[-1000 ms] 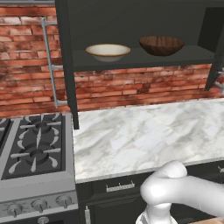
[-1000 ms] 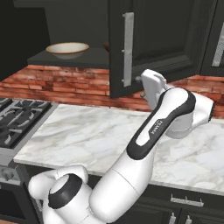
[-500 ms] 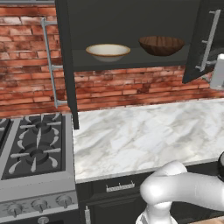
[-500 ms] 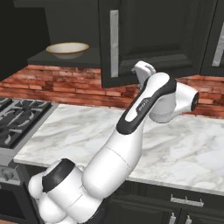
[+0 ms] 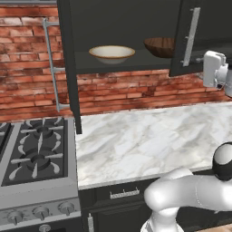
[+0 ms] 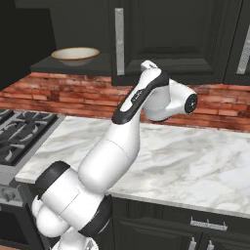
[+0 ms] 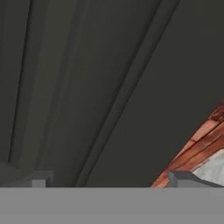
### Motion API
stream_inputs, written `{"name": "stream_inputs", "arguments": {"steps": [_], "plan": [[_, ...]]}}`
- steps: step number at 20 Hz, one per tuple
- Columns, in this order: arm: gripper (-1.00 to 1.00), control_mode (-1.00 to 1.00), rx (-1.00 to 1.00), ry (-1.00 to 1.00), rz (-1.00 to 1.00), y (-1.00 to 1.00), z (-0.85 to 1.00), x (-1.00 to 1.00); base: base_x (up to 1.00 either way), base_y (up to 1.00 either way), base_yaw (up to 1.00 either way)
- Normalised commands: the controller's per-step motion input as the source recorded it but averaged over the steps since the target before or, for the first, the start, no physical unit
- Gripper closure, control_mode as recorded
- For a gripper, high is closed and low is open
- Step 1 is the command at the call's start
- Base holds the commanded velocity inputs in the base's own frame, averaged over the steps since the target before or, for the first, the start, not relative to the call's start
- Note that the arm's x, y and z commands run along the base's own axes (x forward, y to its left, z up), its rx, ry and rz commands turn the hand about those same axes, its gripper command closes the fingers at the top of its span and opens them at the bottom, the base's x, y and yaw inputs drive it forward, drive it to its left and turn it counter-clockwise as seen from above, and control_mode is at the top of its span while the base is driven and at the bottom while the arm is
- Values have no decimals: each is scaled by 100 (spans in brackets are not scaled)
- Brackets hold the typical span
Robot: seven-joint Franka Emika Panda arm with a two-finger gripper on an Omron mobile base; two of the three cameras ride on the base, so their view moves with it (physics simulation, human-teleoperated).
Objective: Open the cabinet. Pick the bowls from the counter and place them in the cabinet. Then close the cabinet.
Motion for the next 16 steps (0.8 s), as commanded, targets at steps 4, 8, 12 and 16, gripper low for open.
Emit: {"name": "stream_inputs", "arguments": {"steps": [4,8,12,16], "plan": [[-100,-100,0,34,-14,0,0,57,0,0,0],[-100,-100,0,39,-12,0,0,58,0,0,0],[-100,-100,0,25,-3,-1,0,38,0,0,0],[-100,-100,0,-8,0,0,-21,33,0,0,0]]}}
